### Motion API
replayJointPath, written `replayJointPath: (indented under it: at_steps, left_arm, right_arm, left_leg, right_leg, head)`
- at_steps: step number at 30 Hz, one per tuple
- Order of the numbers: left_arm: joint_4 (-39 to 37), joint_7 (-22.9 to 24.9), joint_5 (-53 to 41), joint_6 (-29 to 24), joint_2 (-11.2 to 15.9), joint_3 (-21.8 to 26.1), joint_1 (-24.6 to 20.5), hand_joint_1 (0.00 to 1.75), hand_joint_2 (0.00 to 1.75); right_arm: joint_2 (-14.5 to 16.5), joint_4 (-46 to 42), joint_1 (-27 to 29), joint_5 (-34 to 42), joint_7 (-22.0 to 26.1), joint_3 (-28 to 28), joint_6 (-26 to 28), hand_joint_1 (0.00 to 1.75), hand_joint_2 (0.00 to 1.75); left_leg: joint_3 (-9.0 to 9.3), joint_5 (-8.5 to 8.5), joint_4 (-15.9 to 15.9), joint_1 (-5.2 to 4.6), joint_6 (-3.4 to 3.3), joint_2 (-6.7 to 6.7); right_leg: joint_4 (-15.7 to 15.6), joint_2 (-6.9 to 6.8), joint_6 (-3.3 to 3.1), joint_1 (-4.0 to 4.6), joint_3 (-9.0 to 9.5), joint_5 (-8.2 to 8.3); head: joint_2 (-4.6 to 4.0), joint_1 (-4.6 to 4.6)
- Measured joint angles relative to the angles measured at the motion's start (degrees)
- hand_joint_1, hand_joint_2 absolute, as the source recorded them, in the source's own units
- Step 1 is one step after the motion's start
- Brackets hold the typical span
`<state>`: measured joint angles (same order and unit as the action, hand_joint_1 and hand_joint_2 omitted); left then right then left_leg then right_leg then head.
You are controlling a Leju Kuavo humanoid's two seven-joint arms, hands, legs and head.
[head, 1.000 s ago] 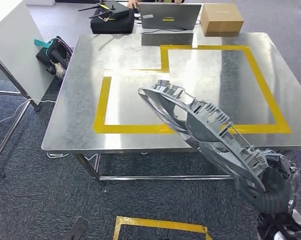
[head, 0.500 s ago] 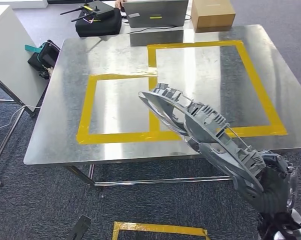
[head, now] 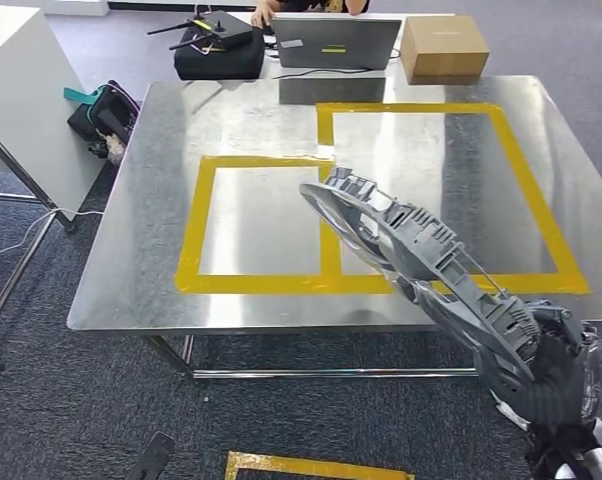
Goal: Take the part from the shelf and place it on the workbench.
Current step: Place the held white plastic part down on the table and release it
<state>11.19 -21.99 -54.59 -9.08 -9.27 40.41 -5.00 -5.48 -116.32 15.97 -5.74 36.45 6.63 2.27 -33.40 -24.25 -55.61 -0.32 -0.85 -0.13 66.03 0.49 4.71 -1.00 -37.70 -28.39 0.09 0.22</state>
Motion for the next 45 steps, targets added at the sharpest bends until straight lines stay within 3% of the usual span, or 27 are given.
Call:
replayJointPath:
  at_steps: [1,3,5,7,11,13,16,18,23,36,41,45]
  left_arm:
    - [0.00,0.00,-0.05,0.05,0.00,0.00,-0.08,0.00,1.75]
    - [0.00,0.00,-0.27,0.14,0.02,0.00,-0.23,0.00,1.75]
    - [0.00,0.00,-0.47,0.20,0.01,-0.01,-0.29,0.00,1.75]
    - [0.00,0.00,-0.54,0.25,0.01,-0.01,-0.33,0.00,1.75]
    - [0.00,0.00,-0.88,0.36,-0.07,-0.06,-0.55,0.00,1.75]
    - [0.00,0.01,-1.12,0.50,-0.15,-0.15,-0.62,0.00,1.75]
    - [0.00,0.21,-1.45,0.73,-0.33,-0.29,-0.66,0.00,1.75]
    - [0.00,0.53,-1.82,0.96,-0.40,-0.37,-0.71,0.00,1.75]
    - [0.00,0.91,-2.36,1.41,-0.50,-1.18,-0.96,0.00,1.75]
    - [0.00,0.82,-2.39,2.33,-0.51,-1.36,-1.10,0.00,1.75]
    - [0.00,0.67,-3.21,5.09,-0.54,-1.80,-1.62,0.00,1.75]
    - [0.00,1.01,-4.10,6.03,-0.60,-2.85,-2.30,0.00,1.75]
  right_arm:
    - [-0.49,0.04,-0.29,-0.25,-0.39,0.59,0.01,1.75,1.75]
    - [-1.64,0.29,-0.83,-1.13,-1.41,1.83,0.01,1.75,1.75]
    - [-2.86,0.76,-1.06,-2.10,-2.31,3.06,0.04,1.75,1.75]
    - [-3.91,1.38,-1.25,-2.70,-2.77,4.13,0.08,1.75,1.75]
    - [-5.80,2.53,-2.17,-5.94,-4.08,5.26,0.35,1.75,1.75]
    - [-7.26,3.50,-2.86,-8.40,-4.71,5.92,0.85,1.75,1.75]
    - [-9.36,5.02,-3.80,-12.42,-5.92,6.74,1.67,1.75,1.75]
    - [-11.70,6.38,-4.56,-17.23,-7.90,6.90,2.44,1.75,1.75]
    - [-18.01,10.36,-6.23,-22.44,-10.75,7.37,2.92,1.75,1.75]
    - [-21.68,13.16,-6.86,-24.32,-12.18,7.58,2.09,1.75,1.75]
    - [-27.72,18.71,-9.13,-30.13,-14.62,5.70,-2.35,1.75,1.75]
    - [-30.27,27.28,-13.83,-36.69,-14.72,0.93,-1.99,1.75,1.75]
  left_leg:
    - [0.03,-0.37,-0.52,0.03,0.35,-0.04]
    - [-0.17,-0.75,-1.26,-0.20,0.68,-0.10]
    - [-0.37,-0.59,-1.45,-0.42,0.03,-0.12]
    - [-0.36,-0.36,-1.41,-0.46,-0.79,-0.12]
    - [-0.24,-0.26,-1.09,-0.36,-1.02,-0.10]
    - [-0.24,-0.26,-1.00,-0.27,-0.48,-0.10]
    - [-0.25,-0.30,-0.94,-0.07,1.11,-0.10]
    - [-0.26,-0.31,-0.94,-0.07,1.35,-0.10]
    - [-0.28,-0.20,-0.99,-0.20,1.19,-0.13]
    - [-0.33,-0.14,-1.02,-0.52,0.72,-0.11]
    - [-0.38,-0.06,-1.02,-0.63,0.52,-0.11]
    - [-0.40,0.02,-1.02,-0.64,0.40,-0.10]
  right_leg:
    - [-3.38,0.02,0.23,-0.14,1.82,1.21]
    - [-6.67,0.13,-0.21,-0.32,3.64,1.73]
    - [-6.87,0.20,-0.97,-0.40,3.64,1.82]
    - [-6.89,0.26,-1.03,-0.34,3.61,1.86]
    - [-6.88,0.29,-1.39,-0.02,3.63,1.79]
    - [-6.86,0.25,-1.66,0.11,3.63,1.75]
    - [-6.82,0.18,-1.89,0.26,3.66,1.75]
    - [-6.88,0.16,-1.96,0.26,3.71,1.81]
    - [-7.37,0.06,-1.85,0.18,4.03,2.12]
    - [-7.71,0.07,-1.55,-0.13,4.14,2.41]
    - [-7.74,0.08,-1.40,-0.23,4.14,2.51]
    - [-7.82,0.13,-1.24,-0.24,4.14,2.66]
  head:
    - [0.00,0.13]
    - [0.01,0.15]
    - [0.01,-0.06]
    - [0.02,-0.13]
    - [0.02,-0.12]
    - [0.02,-0.10]
    - [0.01,-0.07]
    - [0.01,-0.07]
    - [0.01,-0.03]
    - [0.00,-0.05]
    - [0.01,-0.04]
    - [0.00,-0.03]
